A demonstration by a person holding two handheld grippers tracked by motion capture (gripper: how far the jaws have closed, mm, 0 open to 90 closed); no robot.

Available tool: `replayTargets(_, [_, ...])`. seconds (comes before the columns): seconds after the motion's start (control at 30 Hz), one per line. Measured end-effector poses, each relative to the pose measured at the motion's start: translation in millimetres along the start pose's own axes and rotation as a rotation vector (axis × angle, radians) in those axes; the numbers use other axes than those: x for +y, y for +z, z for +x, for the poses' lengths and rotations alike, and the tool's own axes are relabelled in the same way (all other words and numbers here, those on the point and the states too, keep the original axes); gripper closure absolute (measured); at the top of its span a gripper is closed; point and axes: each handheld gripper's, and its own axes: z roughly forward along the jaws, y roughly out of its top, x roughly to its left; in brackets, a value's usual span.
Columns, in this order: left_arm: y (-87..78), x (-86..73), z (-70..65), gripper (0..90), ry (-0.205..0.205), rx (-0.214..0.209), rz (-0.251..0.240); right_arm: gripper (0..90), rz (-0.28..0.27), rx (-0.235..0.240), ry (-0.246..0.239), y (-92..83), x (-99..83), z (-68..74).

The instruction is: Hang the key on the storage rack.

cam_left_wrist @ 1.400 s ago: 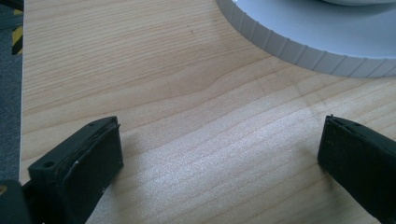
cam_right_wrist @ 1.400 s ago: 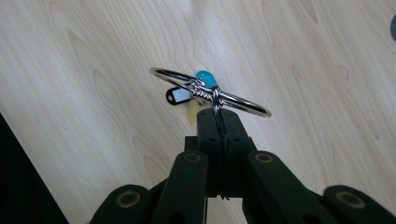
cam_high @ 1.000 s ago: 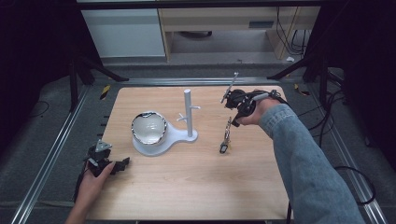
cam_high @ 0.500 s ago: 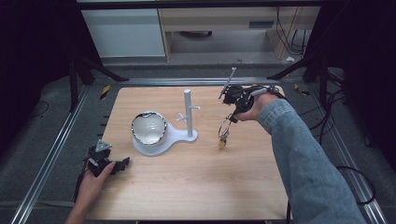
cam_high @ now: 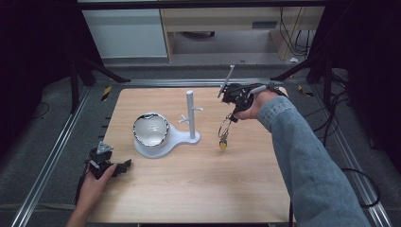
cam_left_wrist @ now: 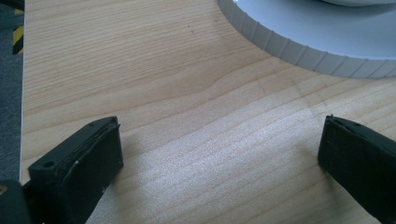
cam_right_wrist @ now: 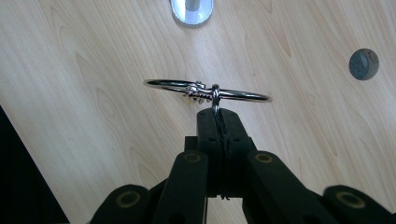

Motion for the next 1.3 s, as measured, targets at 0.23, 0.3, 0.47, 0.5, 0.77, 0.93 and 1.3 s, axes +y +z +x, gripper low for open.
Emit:
replayTargets(0.23, [0.0,0.1,0.1,0.0,0.001,0.001,0.002,88.8,0.004,-0.002,-0.017,-6.4,9.1,0.0])
replayTargets(0.3, [0.0,0.1,0.1,0.0,0.001,0.001,0.001,88.8,0.007,-0.004,-0.021,-7.5,11.2,0.4])
replayTargets(0.47, [0.0,0.1,0.1,0.0,0.001,0.001,0.001,88.8,0.005,-0.005,-0.031,-10.4,19.0,2.3])
replayTargets(0.5, [0.0,0.1,0.1,0.0,0.001,0.001,0.001,88.8,0.006,-0.005,-0.034,-10.9,20.6,2.6])
replayTargets(0.77, [0.2,0.2,0.2,0.0,0.000,0.001,0.000,88.8,-0.002,-0.008,-0.044,-14.2,35.1,5.5])
replayTargets(0.93, [0.2,0.2,0.2,0.0,0.000,0.001,0.000,88.8,-0.014,0.000,-0.053,-13.4,45.9,6.7])
replayTargets(1.3, [0.2,0.2,0.1,0.0,-0.001,0.001,0.000,88.9,-0.017,0.003,-0.065,-11.8,66.3,6.0])
